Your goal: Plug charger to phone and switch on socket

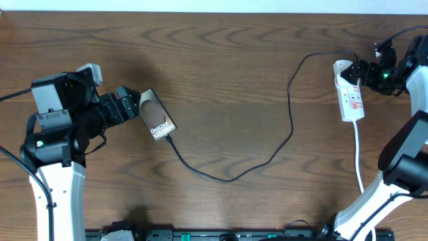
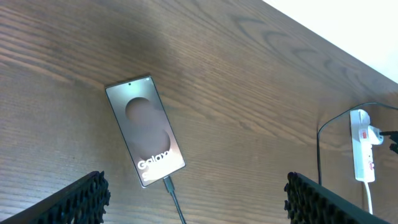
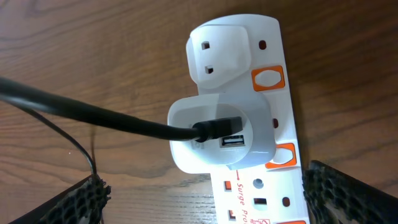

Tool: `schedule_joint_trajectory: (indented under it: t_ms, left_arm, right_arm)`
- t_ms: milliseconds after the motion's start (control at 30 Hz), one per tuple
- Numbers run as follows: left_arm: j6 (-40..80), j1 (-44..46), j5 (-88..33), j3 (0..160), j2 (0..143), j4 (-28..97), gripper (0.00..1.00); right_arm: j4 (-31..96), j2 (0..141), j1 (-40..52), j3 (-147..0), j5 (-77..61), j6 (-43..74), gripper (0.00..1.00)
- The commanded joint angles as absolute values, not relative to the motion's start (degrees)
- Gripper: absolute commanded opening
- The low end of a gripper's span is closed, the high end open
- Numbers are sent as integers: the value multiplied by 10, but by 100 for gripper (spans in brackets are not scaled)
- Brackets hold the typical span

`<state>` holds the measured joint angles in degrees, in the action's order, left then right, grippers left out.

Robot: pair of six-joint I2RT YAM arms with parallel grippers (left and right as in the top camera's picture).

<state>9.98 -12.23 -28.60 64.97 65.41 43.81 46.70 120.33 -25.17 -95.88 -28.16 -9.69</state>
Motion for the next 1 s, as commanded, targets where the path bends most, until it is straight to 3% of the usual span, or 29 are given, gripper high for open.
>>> schedule_joint_trajectory:
  t_ms: [0, 967]
  left_arm:
    - [86, -124, -293, 650, 663, 443, 90]
    - [86, -124, -293, 650, 685, 449, 89]
  right_arm:
    - [467, 1224, -250, -963, -276, -88, 99]
    - [460, 1264, -234, -963, -310, -84, 99]
